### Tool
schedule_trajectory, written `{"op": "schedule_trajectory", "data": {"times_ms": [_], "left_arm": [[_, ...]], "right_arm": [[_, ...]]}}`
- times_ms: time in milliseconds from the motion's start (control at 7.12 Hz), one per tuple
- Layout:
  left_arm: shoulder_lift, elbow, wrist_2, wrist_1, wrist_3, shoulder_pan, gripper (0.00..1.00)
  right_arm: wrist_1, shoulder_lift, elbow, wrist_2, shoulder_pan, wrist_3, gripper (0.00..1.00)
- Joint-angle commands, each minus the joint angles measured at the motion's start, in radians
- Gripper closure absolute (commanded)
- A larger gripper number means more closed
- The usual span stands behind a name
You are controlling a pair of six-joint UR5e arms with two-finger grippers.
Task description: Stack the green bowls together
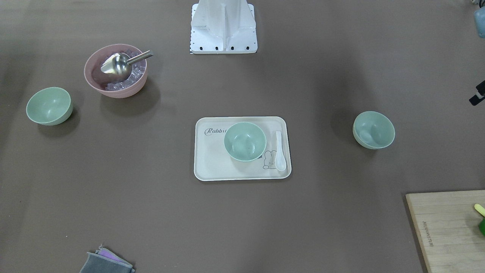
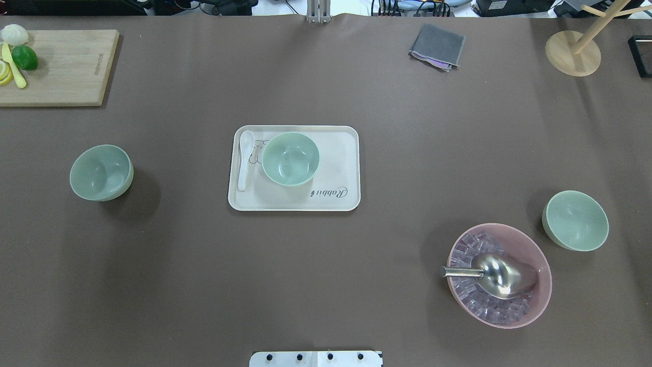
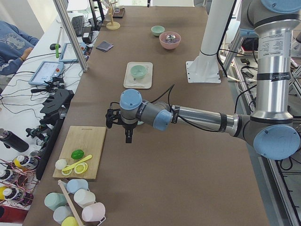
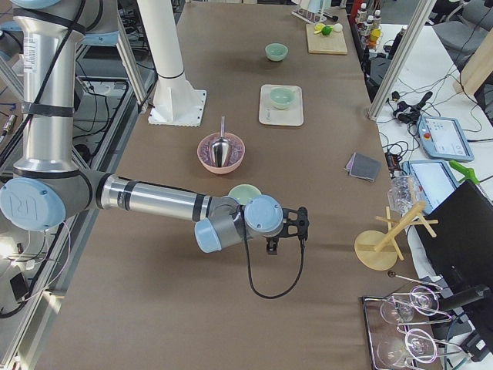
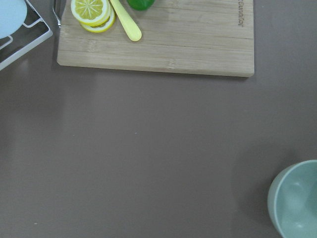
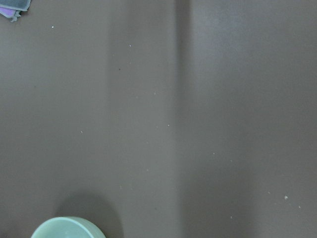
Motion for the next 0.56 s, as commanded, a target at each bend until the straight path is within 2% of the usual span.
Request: {"op": "schedule_trajectory", "data": {"times_ms": [0, 281, 421], "left_arm": [[-0.050, -0.003, 0.009, -0.047, -0.190, 0.092, 0.03], [-0.092, 0.008, 0.007, -0.048, -0.250, 0.162, 0.03], [-0.092, 0.005, 0.020, -0.048, -0.255, 0.200, 0.02]], "right_arm": [[0.010, 0.076, 0.041, -0.069, -0.144, 0.113, 0.00], [0.010, 0.065, 0.130, -0.216, -0.323, 0.268, 0.00], [0.010, 0.023, 0.158, -0.241, -0.358, 0.258, 0.00]]}}
